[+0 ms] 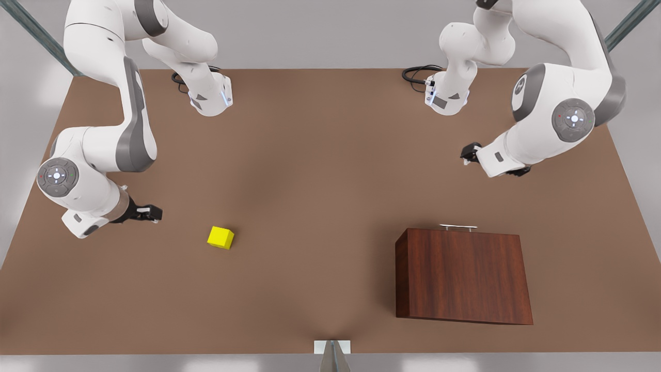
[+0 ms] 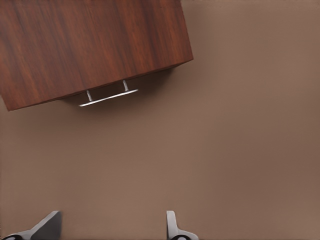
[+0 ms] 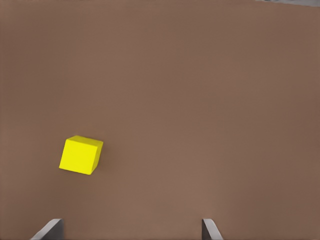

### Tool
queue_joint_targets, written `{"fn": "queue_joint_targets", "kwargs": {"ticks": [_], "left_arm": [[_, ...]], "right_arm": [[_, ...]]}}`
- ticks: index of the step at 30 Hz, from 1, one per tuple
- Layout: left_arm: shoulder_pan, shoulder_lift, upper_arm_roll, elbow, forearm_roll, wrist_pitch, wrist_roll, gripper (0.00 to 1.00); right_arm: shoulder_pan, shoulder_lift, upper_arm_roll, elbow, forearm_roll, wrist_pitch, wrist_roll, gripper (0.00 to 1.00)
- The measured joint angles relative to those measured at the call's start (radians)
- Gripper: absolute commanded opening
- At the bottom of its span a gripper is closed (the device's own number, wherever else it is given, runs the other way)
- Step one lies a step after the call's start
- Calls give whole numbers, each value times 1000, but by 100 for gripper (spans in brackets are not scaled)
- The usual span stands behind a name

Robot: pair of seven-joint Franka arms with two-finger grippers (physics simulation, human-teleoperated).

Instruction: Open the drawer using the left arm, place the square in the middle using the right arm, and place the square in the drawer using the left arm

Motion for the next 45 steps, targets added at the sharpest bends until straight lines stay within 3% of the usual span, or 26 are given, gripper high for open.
{"fn": "queue_joint_targets", "kwargs": {"ticks": [6, 9, 18, 21, 27, 34, 45], "left_arm": [[21, 22, -47, -23, 21, 63, 10, 100], [29, 33, -70, -147, 33, 161, 122, 100], [85, 3, -72, -556, 57, 688, 625, 100], [76, -71, -76, -693, 113, 855, 770, 100], [48, -124, -98, -866, 216, 1145, 995, 100], [46, -102, -98, -892, 394, 1345, 1178, 100], [141, -75, -96, -916, 440, 1431, 1321, 100]], "right_arm": [[21, 88, 1, -1, 33, 17, 9, 100], [34, 161, 1, -4, 70, 38, 27, 100], [136, 269, 2, -4, 145, 112, 190, 100], [157, 277, 1, -35, 166, 143, 265, 100], [78, 255, 54, -245, 181, 305, 433, 100], [69, 253, 81, -285, 209, 438, 583, 100], [66, 246, 74, -351, 170, 661, 571, 100]]}}
